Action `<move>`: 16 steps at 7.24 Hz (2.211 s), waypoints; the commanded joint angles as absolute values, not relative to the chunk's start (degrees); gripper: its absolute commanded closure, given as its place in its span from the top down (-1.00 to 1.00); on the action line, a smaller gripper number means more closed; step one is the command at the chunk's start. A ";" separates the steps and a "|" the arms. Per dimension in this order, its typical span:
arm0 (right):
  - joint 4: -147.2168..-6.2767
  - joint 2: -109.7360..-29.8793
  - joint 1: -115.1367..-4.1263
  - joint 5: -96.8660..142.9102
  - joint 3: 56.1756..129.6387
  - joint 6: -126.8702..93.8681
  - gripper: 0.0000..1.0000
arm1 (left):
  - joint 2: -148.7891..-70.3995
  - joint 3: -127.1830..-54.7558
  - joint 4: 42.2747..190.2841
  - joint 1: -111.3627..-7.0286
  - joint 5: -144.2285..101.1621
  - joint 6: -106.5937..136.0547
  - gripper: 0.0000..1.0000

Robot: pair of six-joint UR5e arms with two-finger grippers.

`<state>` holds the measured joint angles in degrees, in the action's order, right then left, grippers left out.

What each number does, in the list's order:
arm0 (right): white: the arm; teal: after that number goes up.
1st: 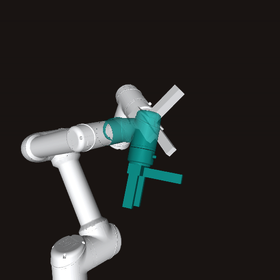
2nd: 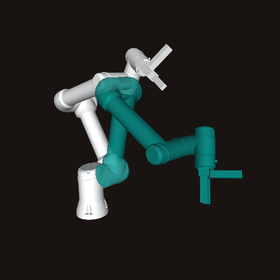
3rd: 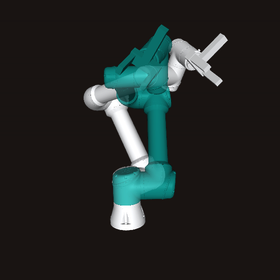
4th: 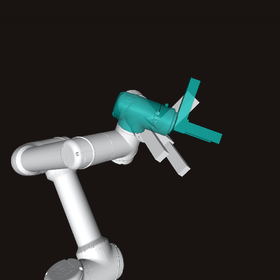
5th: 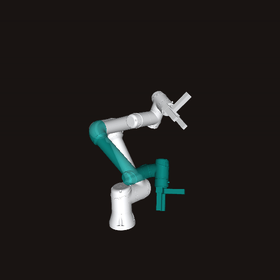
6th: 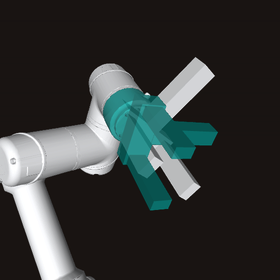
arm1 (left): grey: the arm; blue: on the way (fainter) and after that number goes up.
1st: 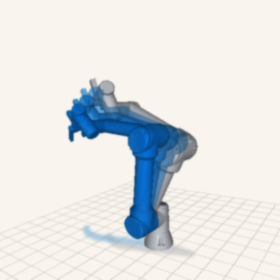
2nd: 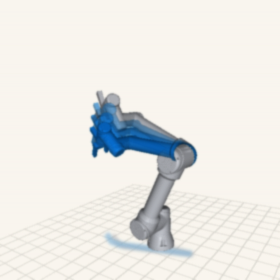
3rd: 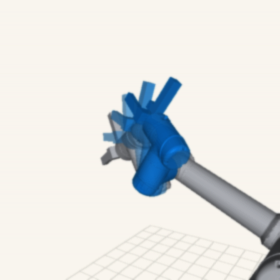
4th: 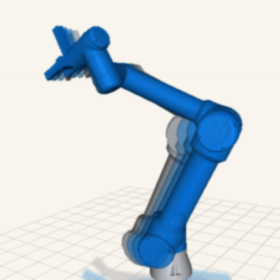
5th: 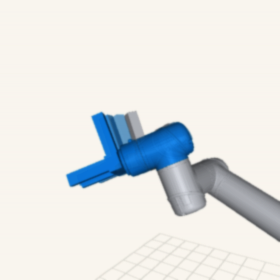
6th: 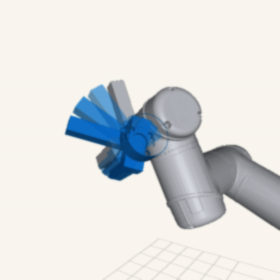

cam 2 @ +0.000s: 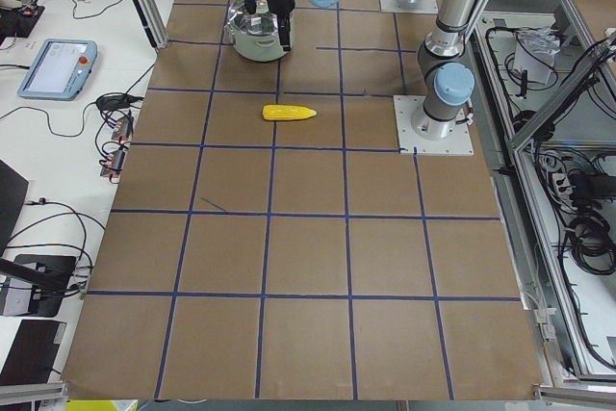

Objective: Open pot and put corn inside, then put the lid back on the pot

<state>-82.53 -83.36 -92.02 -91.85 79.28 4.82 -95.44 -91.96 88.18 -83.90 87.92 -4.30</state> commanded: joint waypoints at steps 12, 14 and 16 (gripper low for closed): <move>-97.01 -66.05 -106.78 -93.08 72.44 -12.37 0.99 | -103.96 -115.75 51.42 -77.52 87.89 -9.58 1.00; -97.20 -60.58 -110.37 -93.25 67.95 -19.38 0.98 | -105.82 -116.10 47.90 -77.52 88.07 -9.49 1.00; -101.94 -57.31 -110.74 -92.64 68.99 -20.30 0.86 | -105.99 -117.94 45.72 -77.52 87.98 -9.67 1.00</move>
<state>-99.76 -59.16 -110.23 -93.02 68.85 -19.14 -105.75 -116.68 47.53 -77.52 88.00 -9.57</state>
